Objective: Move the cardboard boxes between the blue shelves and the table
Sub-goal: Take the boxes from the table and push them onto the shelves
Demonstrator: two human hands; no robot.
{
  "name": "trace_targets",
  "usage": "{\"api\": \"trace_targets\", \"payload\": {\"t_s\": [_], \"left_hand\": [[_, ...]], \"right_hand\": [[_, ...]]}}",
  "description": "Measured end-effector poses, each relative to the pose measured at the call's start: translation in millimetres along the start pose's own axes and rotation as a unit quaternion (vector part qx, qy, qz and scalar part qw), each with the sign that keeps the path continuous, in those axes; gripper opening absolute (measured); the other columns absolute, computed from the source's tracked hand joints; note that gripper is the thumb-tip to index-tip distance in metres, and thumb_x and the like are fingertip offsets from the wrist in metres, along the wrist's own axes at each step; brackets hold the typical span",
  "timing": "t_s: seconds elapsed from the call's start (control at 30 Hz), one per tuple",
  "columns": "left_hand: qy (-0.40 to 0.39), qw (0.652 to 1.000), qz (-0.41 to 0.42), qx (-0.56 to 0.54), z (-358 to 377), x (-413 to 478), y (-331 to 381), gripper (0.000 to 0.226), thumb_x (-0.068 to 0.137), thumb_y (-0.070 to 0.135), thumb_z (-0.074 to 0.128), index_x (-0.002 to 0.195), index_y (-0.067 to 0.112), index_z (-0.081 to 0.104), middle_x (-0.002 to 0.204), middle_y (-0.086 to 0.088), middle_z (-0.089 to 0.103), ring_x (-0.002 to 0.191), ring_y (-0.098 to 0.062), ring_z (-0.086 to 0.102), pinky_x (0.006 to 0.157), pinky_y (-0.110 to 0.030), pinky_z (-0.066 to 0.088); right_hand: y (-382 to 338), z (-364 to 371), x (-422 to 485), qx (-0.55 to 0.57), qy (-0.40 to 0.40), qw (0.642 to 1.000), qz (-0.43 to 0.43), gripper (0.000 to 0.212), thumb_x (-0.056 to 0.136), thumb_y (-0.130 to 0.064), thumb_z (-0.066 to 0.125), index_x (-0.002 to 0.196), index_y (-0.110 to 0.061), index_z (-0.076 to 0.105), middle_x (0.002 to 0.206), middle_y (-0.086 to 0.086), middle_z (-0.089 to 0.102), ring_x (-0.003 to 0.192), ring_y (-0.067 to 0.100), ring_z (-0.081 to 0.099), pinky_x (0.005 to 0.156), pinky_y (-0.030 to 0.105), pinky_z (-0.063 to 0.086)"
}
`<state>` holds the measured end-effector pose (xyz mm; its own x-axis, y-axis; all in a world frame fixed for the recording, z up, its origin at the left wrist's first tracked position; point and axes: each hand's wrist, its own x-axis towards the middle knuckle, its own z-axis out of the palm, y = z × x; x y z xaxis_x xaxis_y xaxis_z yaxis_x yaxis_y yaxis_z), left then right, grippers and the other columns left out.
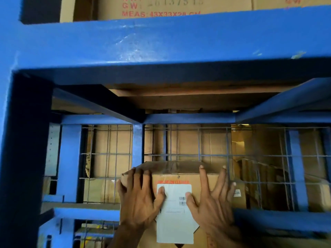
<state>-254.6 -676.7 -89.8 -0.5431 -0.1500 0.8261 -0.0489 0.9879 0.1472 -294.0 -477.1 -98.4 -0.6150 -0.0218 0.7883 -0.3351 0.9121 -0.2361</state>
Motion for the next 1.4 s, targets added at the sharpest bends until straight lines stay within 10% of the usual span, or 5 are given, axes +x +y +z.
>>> {"api": "trace_targets", "payload": {"t_s": [0.5,0.8,1.0,1.2,1.4], "left_hand": [[0.081,0.996,0.024,-0.022,36,-2,-9,0.069,0.094,0.054,0.024,0.143,0.008,0.04,0.151,-0.014,0.035,0.145,-0.032,0.021,0.117,-0.054,0.011],[-0.026,0.999,-0.017,-0.016,22,-29,8,0.073,0.097,0.051,0.003,0.153,0.004,-0.001,0.159,-0.015,-0.013,0.148,-0.029,-0.012,0.12,-0.044,0.009],[-0.168,0.986,-0.013,-0.006,-29,-56,38,0.067,0.1,0.042,0.008,0.15,0.008,-0.02,0.16,-0.014,-0.016,0.148,-0.026,-0.011,0.121,-0.042,0.005],[-0.172,0.977,0.125,-0.005,-68,-65,106,0.059,0.102,0.036,0.021,0.155,0.016,0.007,0.161,-0.007,0.013,0.148,-0.024,0.012,0.12,-0.038,0.009],[-0.069,0.959,0.253,-0.108,-93,-69,205,0.046,0.094,0.036,0.035,0.129,0.014,0.054,0.122,-0.009,0.061,0.113,-0.027,0.055,0.101,-0.041,0.04]], "right_hand": [[17,21,5,-0.099,-0.017,0.988,-0.117,0.075,0.096,-0.059,0.029,0.154,-0.013,0.031,0.16,0.016,0.027,0.144,0.044,0.027,0.116,0.066,0.013],[-1,-6,-18,-0.078,-0.069,0.994,-0.03,0.072,0.096,-0.06,0.022,0.156,-0.021,0.026,0.162,0.009,0.024,0.138,0.051,0.032,0.103,0.067,0.033],[20,-54,-52,-0.111,-0.111,0.985,-0.072,0.075,0.097,-0.055,0.032,0.156,-0.03,-0.005,0.163,0.0,-0.016,0.149,0.042,0.014,0.115,0.067,0.013],[64,-144,-78,-0.145,-0.11,0.982,0.043,0.055,0.1,-0.052,0.032,0.146,-0.022,0.032,0.142,0.007,0.048,0.128,0.026,0.046,0.101,0.042,0.042],[112,-243,-107,-0.25,-0.042,0.96,0.121,0.043,0.102,-0.046,0.031,0.129,-0.017,0.048,0.128,0.009,0.056,0.119,0.031,0.051,0.093,0.046,0.047]]}}
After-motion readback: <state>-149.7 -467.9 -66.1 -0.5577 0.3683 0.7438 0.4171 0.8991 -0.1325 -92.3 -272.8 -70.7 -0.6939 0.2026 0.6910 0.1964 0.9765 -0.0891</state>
